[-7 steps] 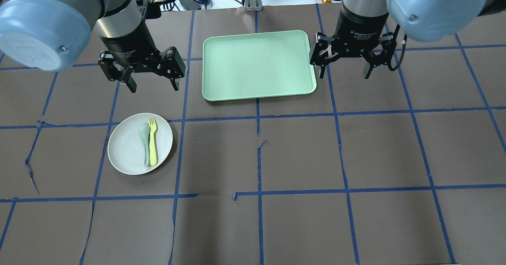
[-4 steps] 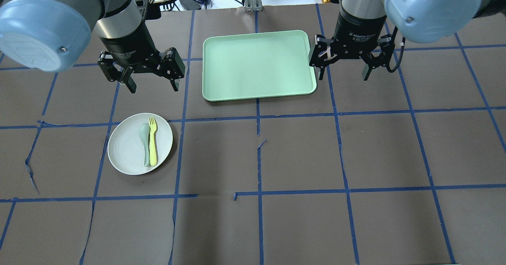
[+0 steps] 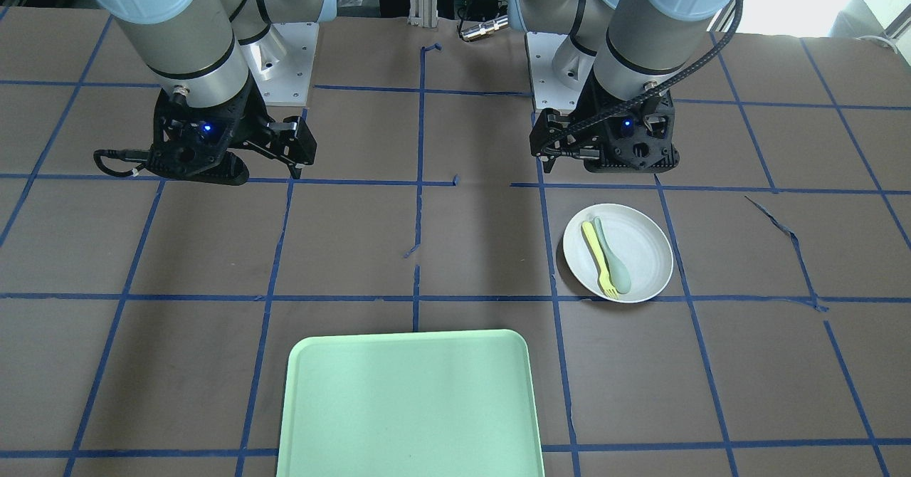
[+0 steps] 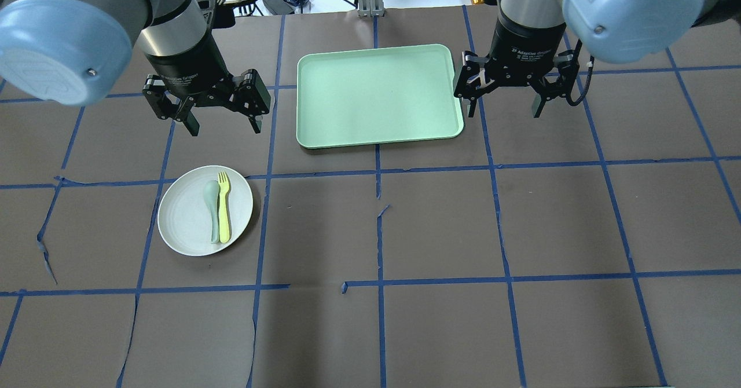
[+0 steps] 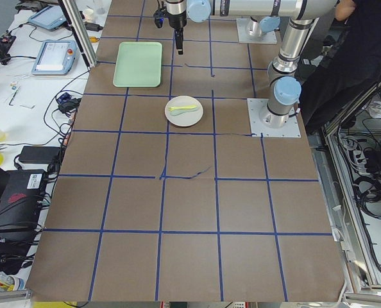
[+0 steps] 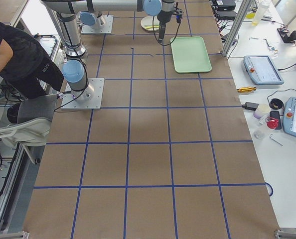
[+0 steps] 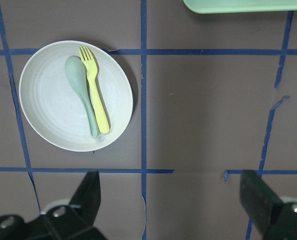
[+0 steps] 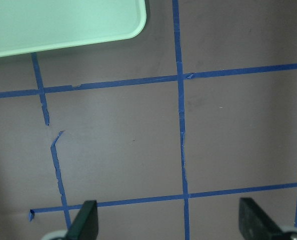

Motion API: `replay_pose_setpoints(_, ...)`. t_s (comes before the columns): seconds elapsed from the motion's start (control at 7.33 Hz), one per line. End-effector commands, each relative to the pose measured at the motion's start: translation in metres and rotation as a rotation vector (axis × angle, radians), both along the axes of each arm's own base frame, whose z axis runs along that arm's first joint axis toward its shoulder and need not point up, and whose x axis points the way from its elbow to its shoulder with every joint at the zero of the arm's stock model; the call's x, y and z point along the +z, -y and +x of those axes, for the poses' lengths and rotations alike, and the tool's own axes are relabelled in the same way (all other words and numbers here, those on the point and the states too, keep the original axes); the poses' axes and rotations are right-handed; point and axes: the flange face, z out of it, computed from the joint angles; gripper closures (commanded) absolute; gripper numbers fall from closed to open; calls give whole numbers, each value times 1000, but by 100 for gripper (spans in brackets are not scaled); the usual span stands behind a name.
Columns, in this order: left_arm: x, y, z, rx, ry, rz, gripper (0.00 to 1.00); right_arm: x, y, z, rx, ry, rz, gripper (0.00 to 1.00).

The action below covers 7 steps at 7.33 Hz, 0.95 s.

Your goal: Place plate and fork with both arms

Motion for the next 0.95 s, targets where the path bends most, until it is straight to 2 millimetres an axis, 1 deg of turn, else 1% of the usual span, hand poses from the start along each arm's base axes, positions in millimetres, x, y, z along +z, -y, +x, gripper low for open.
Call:
replay_pose_setpoints(0.0, -2, 3, 0, 1, 0, 0, 0, -1, 0, 0, 1, -3, -1, 0)
replay_pose_setpoints(0.41, -13, 7, 0, 3, 0, 20, 0, 0, 0, -1, 2, -6, -3, 0)
replay_pose_setpoints(0.55, -13, 6, 1, 2, 5, 23, 0, 4, 2, -1, 0, -5, -10, 0)
replay_pose_setpoints(0.68, -11, 8, 5, 10, 0, 14, 0, 1, 1, -1, 8, -5, -4, 0)
replay_pose_setpoints(0.82, -16, 12, 26, -3, -1, 18, 0, -3, 0, -2, 11, -7, 3, 0)
